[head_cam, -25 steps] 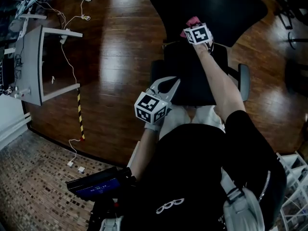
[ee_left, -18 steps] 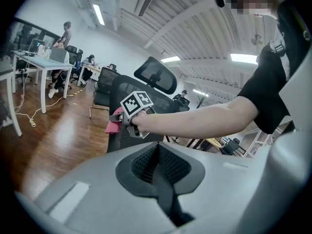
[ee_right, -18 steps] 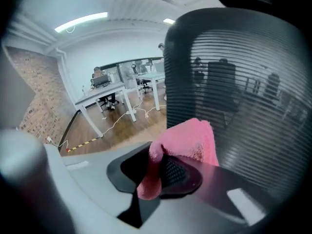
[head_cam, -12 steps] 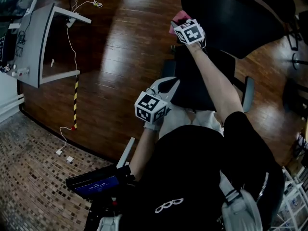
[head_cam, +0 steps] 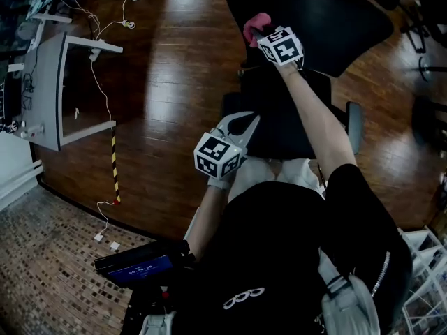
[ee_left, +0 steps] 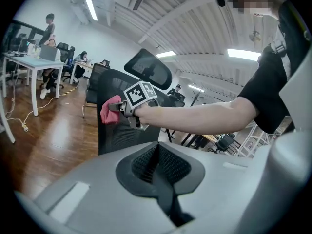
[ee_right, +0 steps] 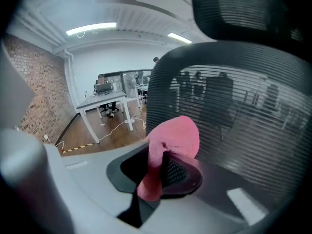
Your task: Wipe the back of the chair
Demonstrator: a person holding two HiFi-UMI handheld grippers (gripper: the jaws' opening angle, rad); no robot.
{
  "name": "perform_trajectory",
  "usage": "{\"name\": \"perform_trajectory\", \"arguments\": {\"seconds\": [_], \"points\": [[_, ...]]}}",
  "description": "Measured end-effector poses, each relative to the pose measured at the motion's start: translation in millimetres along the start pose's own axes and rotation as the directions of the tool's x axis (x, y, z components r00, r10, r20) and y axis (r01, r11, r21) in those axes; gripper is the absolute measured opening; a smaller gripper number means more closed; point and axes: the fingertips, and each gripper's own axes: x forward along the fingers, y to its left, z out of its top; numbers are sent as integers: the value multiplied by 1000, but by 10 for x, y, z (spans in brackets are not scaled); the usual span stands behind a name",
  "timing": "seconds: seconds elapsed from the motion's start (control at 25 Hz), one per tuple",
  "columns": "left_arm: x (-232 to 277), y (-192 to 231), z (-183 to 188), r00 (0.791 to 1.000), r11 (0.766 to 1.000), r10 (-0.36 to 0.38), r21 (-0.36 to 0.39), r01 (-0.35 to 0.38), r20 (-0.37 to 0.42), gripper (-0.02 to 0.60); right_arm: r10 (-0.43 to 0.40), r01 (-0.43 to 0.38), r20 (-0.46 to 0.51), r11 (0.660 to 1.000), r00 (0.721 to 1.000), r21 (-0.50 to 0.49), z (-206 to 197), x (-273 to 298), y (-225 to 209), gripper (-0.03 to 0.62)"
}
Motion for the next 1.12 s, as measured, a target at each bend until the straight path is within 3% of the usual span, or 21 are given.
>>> {"name": "perform_trajectory", "arguments": {"seconds": [0.64, 1.12], "points": [[1207, -1056, 135, 982, 983, -145, 93, 157, -121, -11, -163, 157, 27, 976, 986, 150, -801, -1330, -1641, 46], [1710, -1599, 110, 969, 970, -206, 101, 221, -136, -11, -283, 277, -6, 933, 959, 230, -1345, -2108, -2422, 46]]}}
